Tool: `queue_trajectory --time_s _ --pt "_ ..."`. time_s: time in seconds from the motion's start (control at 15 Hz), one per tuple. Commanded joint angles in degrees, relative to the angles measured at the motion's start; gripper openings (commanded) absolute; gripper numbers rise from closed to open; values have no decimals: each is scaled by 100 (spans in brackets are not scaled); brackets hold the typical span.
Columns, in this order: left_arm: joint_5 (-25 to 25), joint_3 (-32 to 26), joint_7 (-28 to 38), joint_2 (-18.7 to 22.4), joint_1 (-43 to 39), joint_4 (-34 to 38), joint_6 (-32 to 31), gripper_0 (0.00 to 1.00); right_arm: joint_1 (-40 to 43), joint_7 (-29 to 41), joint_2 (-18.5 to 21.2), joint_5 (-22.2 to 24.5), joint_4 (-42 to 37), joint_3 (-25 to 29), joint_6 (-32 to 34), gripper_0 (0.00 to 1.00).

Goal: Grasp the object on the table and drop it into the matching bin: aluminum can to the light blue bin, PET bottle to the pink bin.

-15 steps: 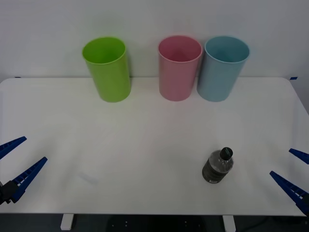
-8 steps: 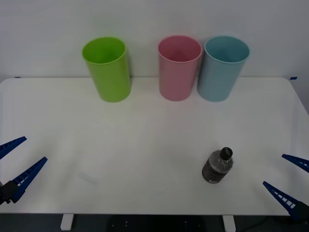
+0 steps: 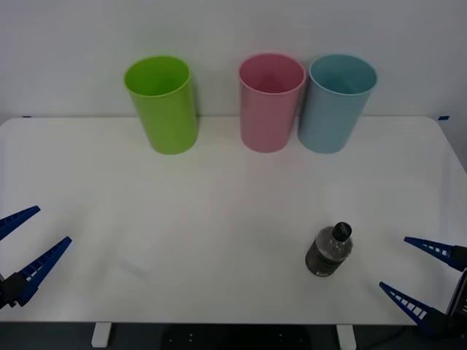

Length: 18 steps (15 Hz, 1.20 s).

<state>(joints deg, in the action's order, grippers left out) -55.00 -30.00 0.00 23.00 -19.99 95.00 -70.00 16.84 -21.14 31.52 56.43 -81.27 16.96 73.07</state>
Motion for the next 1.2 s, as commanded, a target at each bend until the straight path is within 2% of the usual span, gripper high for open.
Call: queue_trajectory --time_s 0.07,0.67,1.2 --pt "0 0 0 0 -1 0 0 100 -58 -13 3 9 6 -184 -64 100" --pt "0 0 0 0 -1 0 0 100 -348 -162 -59 44 6 -905 -750 100" --pt "0 0 0 0 -1 0 0 100 -647 -145 -621 677 59 -896 -1014 100"
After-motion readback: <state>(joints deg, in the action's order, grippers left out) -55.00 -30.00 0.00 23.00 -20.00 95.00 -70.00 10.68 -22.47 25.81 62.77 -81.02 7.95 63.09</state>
